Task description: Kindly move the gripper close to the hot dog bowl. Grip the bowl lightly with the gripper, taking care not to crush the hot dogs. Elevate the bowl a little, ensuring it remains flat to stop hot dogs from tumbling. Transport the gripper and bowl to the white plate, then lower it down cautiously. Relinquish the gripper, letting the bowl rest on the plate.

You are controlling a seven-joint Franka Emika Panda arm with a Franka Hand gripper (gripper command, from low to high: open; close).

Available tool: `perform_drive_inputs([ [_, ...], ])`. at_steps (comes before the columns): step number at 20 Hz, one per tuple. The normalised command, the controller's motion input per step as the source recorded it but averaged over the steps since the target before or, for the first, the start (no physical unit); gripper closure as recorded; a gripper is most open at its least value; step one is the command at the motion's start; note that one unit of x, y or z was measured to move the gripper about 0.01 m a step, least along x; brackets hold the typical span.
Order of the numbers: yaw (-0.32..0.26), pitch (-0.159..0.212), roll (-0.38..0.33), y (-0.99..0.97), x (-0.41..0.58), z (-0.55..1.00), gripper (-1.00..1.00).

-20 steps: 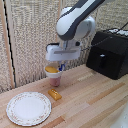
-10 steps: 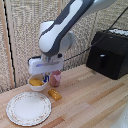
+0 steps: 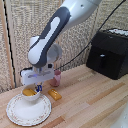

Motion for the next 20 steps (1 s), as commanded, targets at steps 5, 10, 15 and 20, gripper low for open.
perform_drive_inputs([
  [5, 0.112, 0.003, 0.029, 0.33, -0.038, -0.27, 1.0],
  [10, 0.099, 0.018, 0.025, 0.28, -0.044, -0.17, -1.0],
  [15, 0.047, 0.017, 0.004, -0.03, 0.096, 0.15, -1.0],
  [20, 0.055, 0.003, 0.026, -0.13, 0.157, 0.63, -1.0],
])
